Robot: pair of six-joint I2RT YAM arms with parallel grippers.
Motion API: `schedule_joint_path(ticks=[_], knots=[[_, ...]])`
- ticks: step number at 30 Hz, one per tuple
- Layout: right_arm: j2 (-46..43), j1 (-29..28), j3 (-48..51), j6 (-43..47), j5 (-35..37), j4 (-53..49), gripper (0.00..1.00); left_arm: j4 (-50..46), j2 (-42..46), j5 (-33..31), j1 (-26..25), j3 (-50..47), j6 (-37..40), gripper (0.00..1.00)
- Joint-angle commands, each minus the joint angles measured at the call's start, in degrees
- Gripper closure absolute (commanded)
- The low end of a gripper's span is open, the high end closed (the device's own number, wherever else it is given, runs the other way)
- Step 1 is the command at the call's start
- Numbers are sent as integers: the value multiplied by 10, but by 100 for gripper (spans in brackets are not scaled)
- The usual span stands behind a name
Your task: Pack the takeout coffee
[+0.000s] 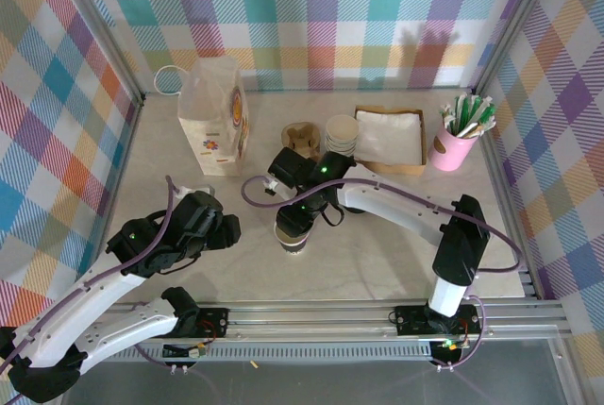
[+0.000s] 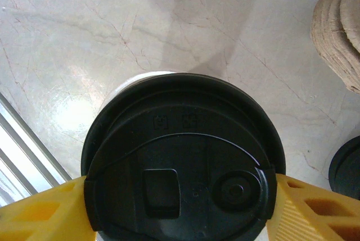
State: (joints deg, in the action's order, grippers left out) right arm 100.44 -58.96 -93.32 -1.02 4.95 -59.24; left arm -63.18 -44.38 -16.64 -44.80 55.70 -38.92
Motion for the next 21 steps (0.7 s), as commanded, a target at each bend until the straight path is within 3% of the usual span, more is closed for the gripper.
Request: schedule_joint_path(ticks=[1,21], knots=[[9,-5,-23,11,-3,-8,35,-19,8,-13,5,11,7,28],[30,-5,-6,13,-19,-3,30,-17,8,-13,5,7,-1,28]])
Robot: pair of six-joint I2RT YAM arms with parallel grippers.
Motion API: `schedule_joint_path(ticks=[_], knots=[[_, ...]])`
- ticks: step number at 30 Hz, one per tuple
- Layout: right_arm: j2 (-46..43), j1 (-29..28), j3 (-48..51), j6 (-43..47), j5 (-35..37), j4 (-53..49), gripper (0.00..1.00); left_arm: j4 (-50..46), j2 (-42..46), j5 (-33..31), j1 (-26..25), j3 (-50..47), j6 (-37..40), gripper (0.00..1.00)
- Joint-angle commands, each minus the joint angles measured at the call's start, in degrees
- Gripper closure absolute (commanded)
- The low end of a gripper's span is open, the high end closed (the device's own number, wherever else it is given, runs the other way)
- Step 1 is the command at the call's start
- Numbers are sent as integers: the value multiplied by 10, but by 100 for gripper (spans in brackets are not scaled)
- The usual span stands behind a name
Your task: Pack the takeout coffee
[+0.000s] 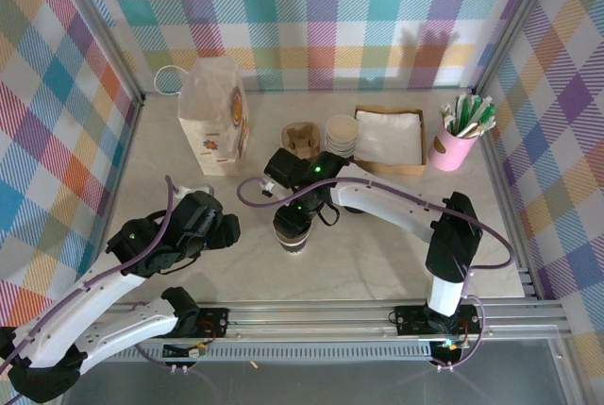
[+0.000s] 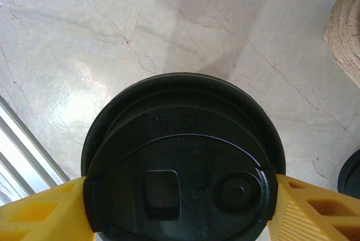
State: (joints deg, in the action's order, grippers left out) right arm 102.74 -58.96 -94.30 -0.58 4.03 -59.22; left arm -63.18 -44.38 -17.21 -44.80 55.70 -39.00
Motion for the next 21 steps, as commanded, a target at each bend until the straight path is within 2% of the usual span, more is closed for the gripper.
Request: schedule_joint_path(ticks=[1,21], knots=[[8,-5,4,8,-11,-4,30,-17,8,-7,5,8,1,28],[13,-8,19,6,-16,2,27,-6,5,-4,5,13,3,28]])
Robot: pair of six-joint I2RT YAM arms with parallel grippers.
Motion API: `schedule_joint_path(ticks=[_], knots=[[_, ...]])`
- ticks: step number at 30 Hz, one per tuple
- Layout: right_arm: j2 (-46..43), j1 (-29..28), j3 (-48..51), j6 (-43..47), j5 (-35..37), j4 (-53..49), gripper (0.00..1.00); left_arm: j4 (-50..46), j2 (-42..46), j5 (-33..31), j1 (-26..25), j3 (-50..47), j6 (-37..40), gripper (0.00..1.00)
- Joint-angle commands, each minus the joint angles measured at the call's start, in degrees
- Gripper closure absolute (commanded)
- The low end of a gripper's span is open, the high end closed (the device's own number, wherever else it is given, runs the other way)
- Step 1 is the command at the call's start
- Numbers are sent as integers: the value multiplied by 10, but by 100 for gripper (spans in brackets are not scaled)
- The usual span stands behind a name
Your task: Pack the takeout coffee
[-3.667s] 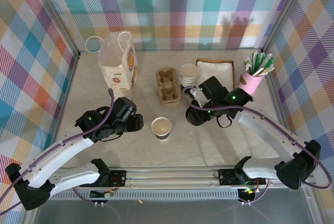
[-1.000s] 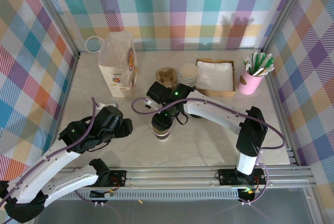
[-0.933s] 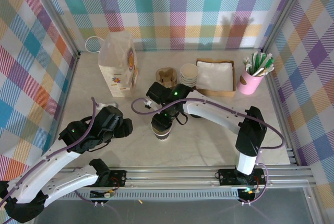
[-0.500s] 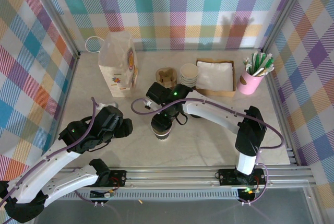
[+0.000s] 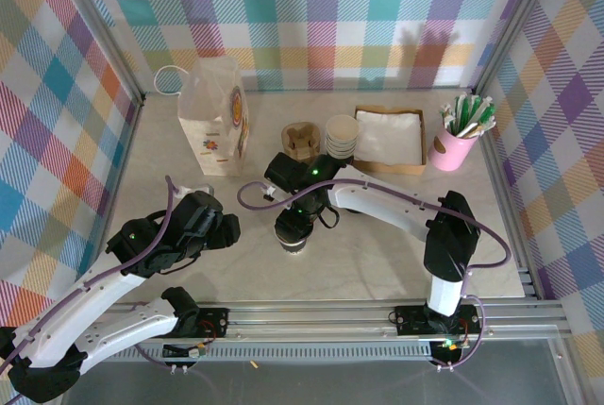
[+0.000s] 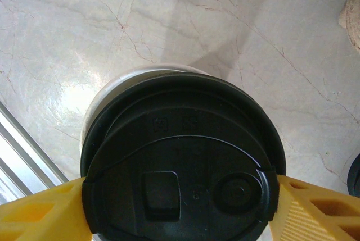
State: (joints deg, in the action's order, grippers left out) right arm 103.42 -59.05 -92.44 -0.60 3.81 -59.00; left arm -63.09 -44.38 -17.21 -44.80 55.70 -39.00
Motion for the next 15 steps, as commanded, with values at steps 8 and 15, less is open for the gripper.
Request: schedule_joint_path(ticks=[8,15], knots=[[11,-10,0,6,-15,1,27,-16,8,-7,5,12,5,28],[16,-11,-3,6,-15,2,25,-19,12,-8,5,11,6,28]])
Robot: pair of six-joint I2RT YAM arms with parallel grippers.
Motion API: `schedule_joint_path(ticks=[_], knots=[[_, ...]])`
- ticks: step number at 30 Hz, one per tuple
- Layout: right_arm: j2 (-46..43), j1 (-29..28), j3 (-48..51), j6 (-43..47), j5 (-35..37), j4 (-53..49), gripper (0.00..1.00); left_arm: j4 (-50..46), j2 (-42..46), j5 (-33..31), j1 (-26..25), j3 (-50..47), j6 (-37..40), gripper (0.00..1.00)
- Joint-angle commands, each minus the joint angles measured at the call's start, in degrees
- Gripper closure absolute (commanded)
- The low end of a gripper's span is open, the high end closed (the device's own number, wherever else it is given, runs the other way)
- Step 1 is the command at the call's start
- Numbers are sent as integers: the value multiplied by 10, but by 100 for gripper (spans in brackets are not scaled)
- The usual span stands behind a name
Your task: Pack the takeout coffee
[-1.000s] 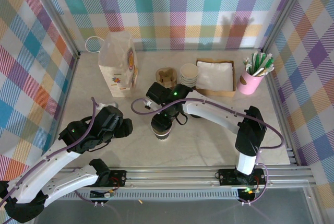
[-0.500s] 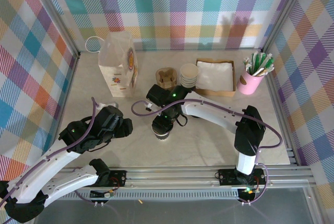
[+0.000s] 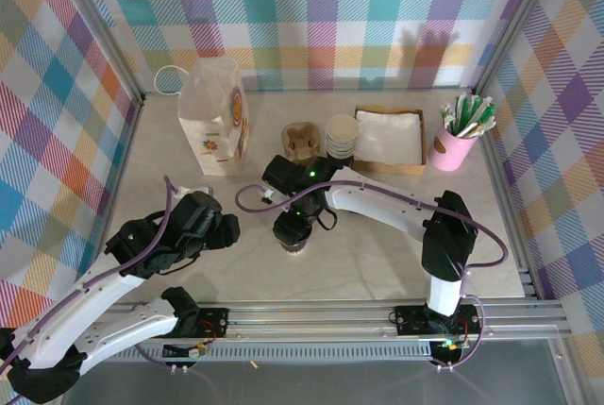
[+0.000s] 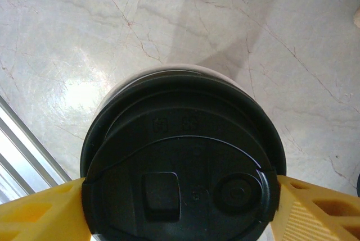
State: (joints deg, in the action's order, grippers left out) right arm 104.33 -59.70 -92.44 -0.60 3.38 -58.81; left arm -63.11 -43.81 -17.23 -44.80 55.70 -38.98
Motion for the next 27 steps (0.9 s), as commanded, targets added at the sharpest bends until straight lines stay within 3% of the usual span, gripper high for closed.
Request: schedule_joint_path(ticks=[1,13,27], knots=[[8,-5,-5,5,-11,1,25,-19,7,-9,5,11,7,27],[12,-6,-14,6,-10,-3,23,-16,7,-9,5,9,6,27],[9,-6,-18,2,-16,3,14,-16,8,-8,5,8,6,27]])
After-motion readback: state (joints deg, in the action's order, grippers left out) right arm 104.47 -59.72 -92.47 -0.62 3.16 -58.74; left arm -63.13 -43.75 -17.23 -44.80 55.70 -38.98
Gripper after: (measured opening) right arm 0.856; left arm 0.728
